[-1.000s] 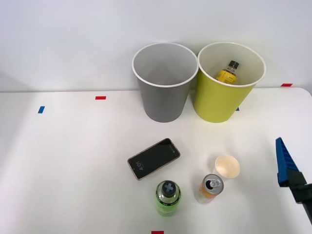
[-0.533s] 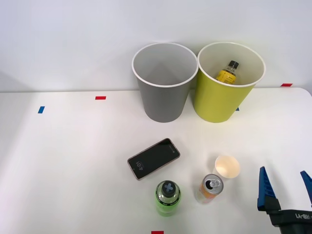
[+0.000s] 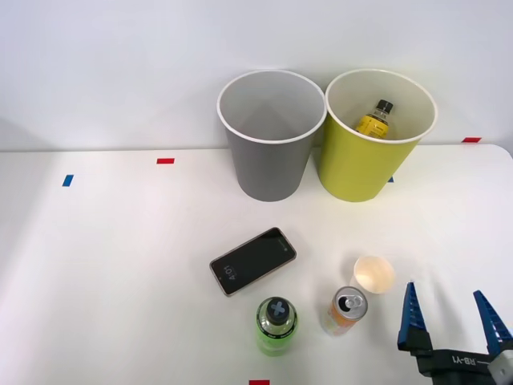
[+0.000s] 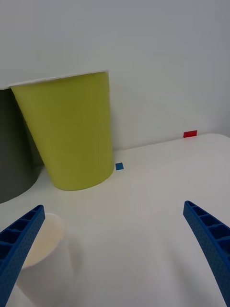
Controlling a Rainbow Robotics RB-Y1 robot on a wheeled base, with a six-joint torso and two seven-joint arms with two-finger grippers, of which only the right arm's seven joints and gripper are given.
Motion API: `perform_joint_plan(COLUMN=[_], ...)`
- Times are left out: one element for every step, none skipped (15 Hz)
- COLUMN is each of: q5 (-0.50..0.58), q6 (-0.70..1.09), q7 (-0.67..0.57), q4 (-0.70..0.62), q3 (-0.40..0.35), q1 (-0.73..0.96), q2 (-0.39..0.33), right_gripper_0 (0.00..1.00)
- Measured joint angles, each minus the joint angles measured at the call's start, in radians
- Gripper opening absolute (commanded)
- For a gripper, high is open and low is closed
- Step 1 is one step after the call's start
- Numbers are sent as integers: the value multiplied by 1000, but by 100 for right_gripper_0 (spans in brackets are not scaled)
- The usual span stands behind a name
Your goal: Put cans in the gray bin, plastic bottles in the light green bin
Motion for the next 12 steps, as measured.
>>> perform_joint_plan(q5=[24,36,38,38,35,30,20,-1,-27,-50,-72,-90], q6=[-44,-100,-160,-215,-235,-240,-243,-244,-244,-244,-245,-245], q7=[-5,-8,-6,3,24,72,120,166,211,259,299,328], q4=[54,118,186,242,259,252,234,210,184,160,138,125], q3=[-4,-3,2,14,26,38,56,79,101,119,136,150], q1=[-22,-46,-72,-94,-100,-88,-58,-13,30,75,119,158], q2=[10,12,9,-5,-34,-59,-91,-122,-143,-158,-171,-181], right_gripper_0=[100,100,100,100,100,100,100,100,100,100,100,100])
